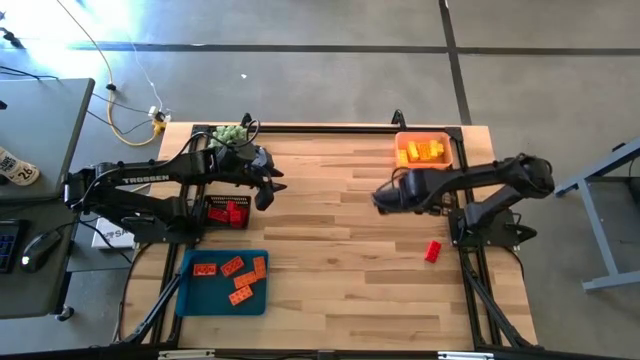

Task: Sort & place blocks by color
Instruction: Put the red game piece into the black bin

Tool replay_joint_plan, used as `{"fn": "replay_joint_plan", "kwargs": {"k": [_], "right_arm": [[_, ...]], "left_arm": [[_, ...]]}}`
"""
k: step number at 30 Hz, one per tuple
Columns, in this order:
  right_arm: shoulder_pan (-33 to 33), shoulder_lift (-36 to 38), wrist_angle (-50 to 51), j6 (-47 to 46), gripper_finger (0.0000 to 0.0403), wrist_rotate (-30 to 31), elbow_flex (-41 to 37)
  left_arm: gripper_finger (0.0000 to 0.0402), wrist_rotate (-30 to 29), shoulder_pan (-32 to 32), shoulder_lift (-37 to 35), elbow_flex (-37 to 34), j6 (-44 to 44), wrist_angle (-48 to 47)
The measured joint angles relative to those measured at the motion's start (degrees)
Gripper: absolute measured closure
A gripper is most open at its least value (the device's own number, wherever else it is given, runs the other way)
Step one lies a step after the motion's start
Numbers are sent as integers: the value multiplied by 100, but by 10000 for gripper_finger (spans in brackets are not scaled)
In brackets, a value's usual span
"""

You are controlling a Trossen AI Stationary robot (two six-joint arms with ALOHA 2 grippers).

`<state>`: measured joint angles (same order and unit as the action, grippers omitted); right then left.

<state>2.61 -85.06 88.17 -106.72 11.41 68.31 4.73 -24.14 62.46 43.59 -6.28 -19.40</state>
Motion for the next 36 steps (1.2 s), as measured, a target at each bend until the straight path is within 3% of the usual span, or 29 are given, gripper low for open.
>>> {"fn": "replay_joint_plan", "kwargs": {"k": [8,14,28,36], "right_arm": [[1014,0,35,-1348,187,-447,-291],[1730,0,-497,-2340,187,-643,-732],[2444,-2,-1192,-2499,187,-1287,-1557],[2686,-2,-2214,-2547,187,-1376,-2200]], "left_arm": [[213,0,0,0,0,-15,54],[213,-2,0,0,0,-227,141],[213,0,0,0,0,-426,136],[213,0,2,0,0,-464,195]]}}
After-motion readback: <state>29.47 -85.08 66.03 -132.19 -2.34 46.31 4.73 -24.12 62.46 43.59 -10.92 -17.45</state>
